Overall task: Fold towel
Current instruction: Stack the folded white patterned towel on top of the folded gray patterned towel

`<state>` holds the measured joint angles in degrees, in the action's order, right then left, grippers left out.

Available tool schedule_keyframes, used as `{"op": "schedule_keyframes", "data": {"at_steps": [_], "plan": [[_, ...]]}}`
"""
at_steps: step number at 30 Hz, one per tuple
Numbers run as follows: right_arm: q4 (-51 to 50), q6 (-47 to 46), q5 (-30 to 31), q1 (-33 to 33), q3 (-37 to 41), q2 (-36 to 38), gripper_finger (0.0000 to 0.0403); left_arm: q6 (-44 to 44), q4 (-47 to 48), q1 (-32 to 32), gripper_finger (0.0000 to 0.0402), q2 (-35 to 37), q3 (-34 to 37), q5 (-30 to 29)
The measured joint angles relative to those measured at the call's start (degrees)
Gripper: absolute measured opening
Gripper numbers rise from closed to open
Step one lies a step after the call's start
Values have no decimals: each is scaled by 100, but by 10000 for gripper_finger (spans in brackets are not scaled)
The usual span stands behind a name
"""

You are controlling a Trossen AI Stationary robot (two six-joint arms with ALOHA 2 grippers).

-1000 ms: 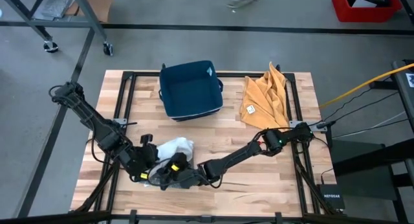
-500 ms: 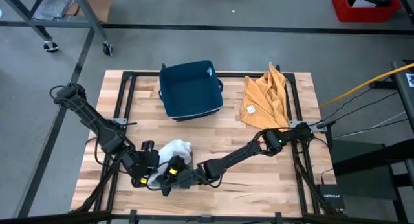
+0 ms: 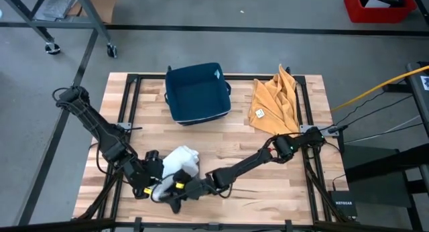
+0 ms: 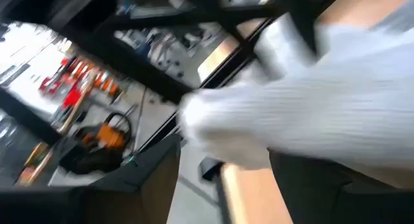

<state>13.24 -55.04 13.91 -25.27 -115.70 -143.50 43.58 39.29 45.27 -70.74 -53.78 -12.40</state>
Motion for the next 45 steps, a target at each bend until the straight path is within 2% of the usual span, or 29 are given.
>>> {"op": "schedule_keyframes", "data": {"at_steps": [6, 10, 14, 20, 24, 28, 31, 36, 45], "plan": [[3, -48, -411, -280, 4, 0, 230, 155, 2, 64, 72, 0, 0, -20], [-1, -158, -451, -448, 4, 0, 230, 206, 3, 64, 72, 2, 0, -23], [-3, -169, -332, -599, 7, 0, 230, 891, 22, 67, 72, 2, 0, 42], [-169, 105, 552, -695, 13, 218, 230, 2508, 224, 377, 72, 4, 0, 305], [-890, 464, 1065, -685, 11, 586, 230, 3375, 231, 767, 68, 9, 0, 233], [-1958, 597, 1904, -656, 11, 899, 230, 4025, 106, 1285, 47, 6, 0, -92], [-2502, 485, 2402, -600, 7, 957, 230, 4501, -142, 1624, 30, -149, -4, -650], [-3327, -232, 1884, -305, 9, 910, 230, 4939, -393, 1911, 14, -716, -4, -798], [-3792, -370, 1795, 74, 11, 896, 230, 5745, -587, 2003, 10, -1599, -4, -786]]}}
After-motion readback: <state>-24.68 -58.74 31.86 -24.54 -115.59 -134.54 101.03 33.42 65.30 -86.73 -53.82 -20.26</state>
